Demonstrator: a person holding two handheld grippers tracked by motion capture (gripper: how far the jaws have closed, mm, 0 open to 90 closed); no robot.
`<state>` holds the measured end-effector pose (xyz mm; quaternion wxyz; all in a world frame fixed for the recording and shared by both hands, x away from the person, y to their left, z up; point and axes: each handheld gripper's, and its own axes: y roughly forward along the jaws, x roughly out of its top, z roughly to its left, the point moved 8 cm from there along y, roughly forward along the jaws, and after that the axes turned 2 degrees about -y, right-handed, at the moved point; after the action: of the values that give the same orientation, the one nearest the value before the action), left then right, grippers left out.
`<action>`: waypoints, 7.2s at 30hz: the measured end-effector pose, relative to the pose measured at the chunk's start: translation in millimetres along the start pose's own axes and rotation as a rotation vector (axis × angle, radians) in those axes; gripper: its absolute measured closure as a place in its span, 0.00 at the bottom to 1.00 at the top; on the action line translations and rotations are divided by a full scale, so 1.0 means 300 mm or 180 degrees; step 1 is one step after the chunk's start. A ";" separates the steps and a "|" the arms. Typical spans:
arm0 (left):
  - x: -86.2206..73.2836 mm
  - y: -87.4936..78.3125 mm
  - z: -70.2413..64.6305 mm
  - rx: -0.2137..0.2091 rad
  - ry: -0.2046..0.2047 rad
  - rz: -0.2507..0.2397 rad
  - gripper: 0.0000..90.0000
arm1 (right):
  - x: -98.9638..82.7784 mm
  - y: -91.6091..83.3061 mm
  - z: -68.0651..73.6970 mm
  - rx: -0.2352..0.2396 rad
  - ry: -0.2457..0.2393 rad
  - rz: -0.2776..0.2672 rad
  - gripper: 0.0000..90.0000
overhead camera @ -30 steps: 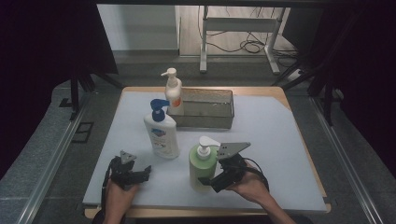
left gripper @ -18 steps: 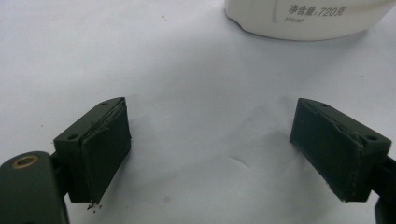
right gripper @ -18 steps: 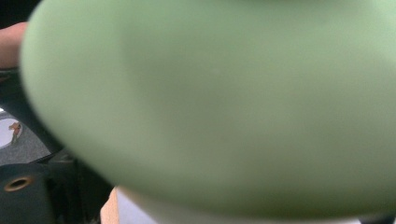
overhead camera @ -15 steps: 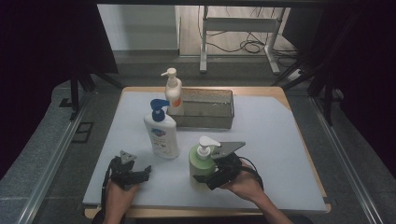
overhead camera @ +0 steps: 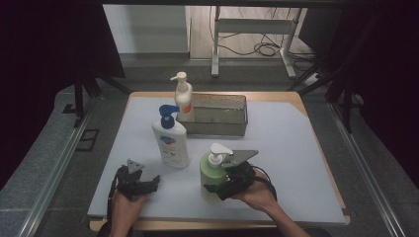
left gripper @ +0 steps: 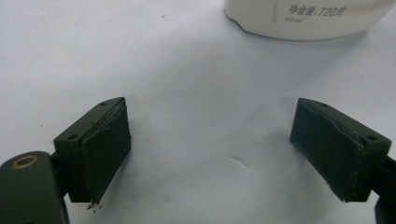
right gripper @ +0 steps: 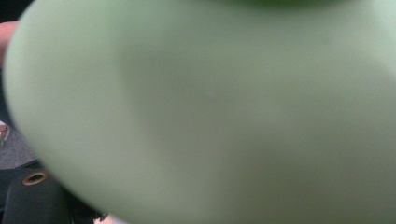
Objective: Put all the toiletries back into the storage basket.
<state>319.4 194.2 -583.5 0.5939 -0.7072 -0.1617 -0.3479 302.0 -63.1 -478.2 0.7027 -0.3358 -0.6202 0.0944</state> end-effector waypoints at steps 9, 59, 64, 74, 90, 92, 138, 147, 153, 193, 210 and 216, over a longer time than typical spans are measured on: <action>0.000 0.000 0.000 0.0000 0.0000 0.0003 0.13 | 0.020 -0.011 -0.037 -0.0097 0.0062 -0.0026 0.13; 0.001 0.001 0.001 0.0002 0.0011 -0.0010 0.13 | 0.213 -0.021 -0.325 -0.0750 0.0289 -0.0159 0.13; 0.000 0.001 0.001 0.0001 0.0010 -0.0009 0.13 | 0.232 -0.024 -0.350 -0.0789 0.0313 -0.0163 0.13; 0.000 0.001 0.001 0.0000 0.0011 -0.0008 0.13 | 0.269 -0.019 -0.382 -0.0857 0.0327 -0.0157 0.13; 0.000 0.001 0.001 0.0000 0.0010 -0.0005 0.13 | 0.357 -0.016 -0.457 -0.1014 0.0380 -0.0181 0.13; 0.000 0.001 0.001 0.0000 0.0009 -0.0006 0.13 | 0.362 -0.014 -0.463 -0.1038 0.0381 -0.0176 0.13; 0.000 0.001 0.001 -0.0005 0.0002 -0.0002 0.13 | 0.421 0.052 -0.686 -0.1510 0.0486 -0.0250 0.13; 0.000 0.001 0.001 -0.0005 0.0003 -0.0002 0.13 | 0.409 0.096 -0.717 -0.1526 0.0495 -0.0216 0.13; 0.000 0.001 0.001 -0.0005 0.0004 -0.0001 0.13 | 0.386 0.121 -0.736 -0.1529 0.0548 -0.0176 0.13; -0.001 0.000 0.001 -0.0003 0.0009 0.0006 0.13 | 0.252 0.265 -0.733 -0.1342 0.0673 0.0205 0.13; -0.001 0.000 0.001 -0.0003 0.0012 0.0008 0.13 | 0.227 0.284 -0.751 -0.1217 0.0862 0.0274 0.13; -0.001 0.000 0.001 -0.0002 0.0011 0.0007 0.13 | 0.225 0.286 -0.756 -0.1182 0.0876 0.0223 0.12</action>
<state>319.4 194.6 -583.6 0.5942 -0.7070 -0.1598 -0.3485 552.8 -41.6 -475.2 0.7031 -0.4903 -0.5132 -0.0436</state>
